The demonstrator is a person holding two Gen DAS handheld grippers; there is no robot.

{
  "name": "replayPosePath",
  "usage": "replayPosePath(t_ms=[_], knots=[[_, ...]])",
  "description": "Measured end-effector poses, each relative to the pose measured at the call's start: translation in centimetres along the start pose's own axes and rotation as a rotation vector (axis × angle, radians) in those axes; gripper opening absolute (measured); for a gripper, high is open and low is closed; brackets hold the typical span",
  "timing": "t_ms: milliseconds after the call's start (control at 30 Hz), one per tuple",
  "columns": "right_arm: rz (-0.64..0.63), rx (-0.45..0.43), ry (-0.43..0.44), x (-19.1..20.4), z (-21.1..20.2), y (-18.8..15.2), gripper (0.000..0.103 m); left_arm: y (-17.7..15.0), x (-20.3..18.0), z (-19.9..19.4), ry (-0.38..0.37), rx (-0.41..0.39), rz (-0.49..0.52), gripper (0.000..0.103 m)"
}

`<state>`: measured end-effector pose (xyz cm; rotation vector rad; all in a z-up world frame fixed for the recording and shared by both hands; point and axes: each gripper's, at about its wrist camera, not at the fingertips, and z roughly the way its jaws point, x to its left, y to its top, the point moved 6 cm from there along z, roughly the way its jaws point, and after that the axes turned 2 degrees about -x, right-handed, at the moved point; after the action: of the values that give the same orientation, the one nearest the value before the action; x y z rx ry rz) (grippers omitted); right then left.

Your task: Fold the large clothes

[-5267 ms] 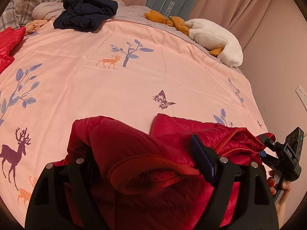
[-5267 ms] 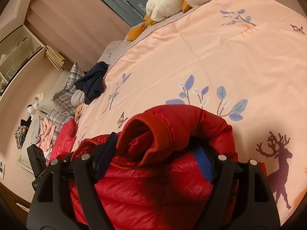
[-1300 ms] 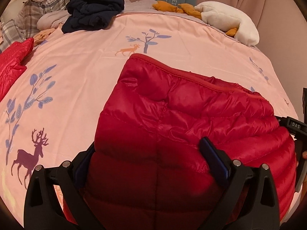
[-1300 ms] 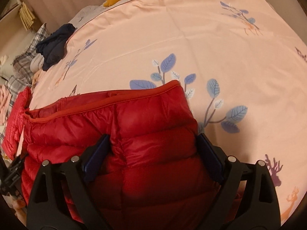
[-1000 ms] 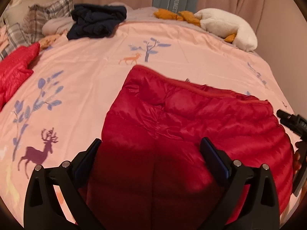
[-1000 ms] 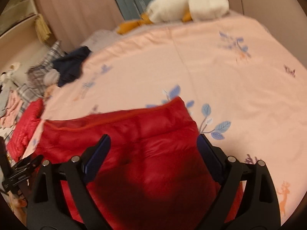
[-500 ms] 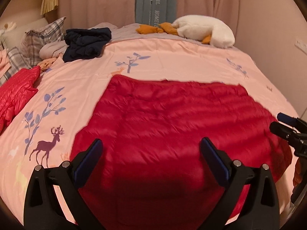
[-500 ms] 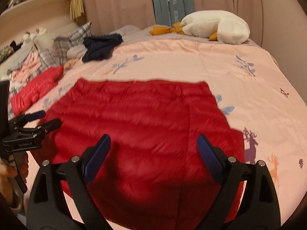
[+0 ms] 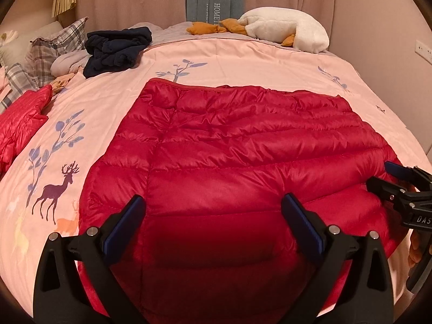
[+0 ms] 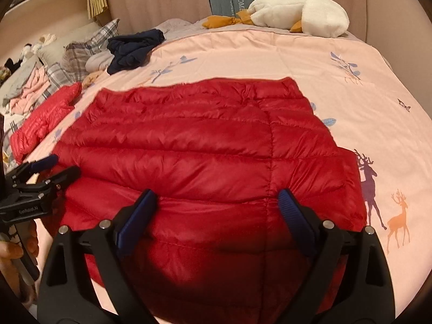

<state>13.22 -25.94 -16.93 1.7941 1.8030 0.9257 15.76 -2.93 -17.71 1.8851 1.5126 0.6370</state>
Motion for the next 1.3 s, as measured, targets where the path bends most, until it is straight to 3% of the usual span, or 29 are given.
replayPosePath(t_ms=[267, 367, 567, 767, 900, 1067, 1167, 1233, 1300], knots=[[-0.01, -0.052, -0.006, -0.1, -3.0, -0.2, 0.094, -0.5, 1.2, -1.9, 0.033, -0.016, -0.009, 0.102], [0.017, 0.0, -0.008, -1.0, -1.3, -1.5, 0.094, -1.1, 1.5, -1.4, 0.012, 0.009, -0.024, 0.102], [0.036, 0.006, 0.028, -1.4, -0.6, -2.0, 0.096, -1.8, 1.6, -1.0, -0.021, 0.021, -0.048, 0.102], [0.107, -0.074, 0.055, -2.9, -4.1, -1.4, 0.095, -1.9, 2.8, -2.7, -0.01, -0.005, -0.08, 0.102], [0.156, -0.104, 0.019, -5.0, -5.7, -1.4, 0.095, -1.8, 5.1, -3.7, 0.018, -0.034, -0.142, 0.102], [0.262, -0.07, -0.004, -8.2, -5.3, -2.1, 0.095, -2.2, 7.7, -3.4, -0.004, -0.009, -0.236, 0.102], [0.317, -0.033, 0.007, -9.2, -4.2, -2.7, 0.085, -2.8, 8.0, -3.1, -0.038, 0.013, -0.269, 0.102], [0.334, -0.017, 0.011, -9.4, -3.6, -3.1, 0.073, -3.2, 8.0, -3.0, -0.047, 0.026, -0.281, 0.1], [0.323, -0.014, 0.002, -9.3, -3.3, -3.1, 0.063, -3.6, 8.0, -2.9, -0.057, 0.03, -0.286, 0.088]])
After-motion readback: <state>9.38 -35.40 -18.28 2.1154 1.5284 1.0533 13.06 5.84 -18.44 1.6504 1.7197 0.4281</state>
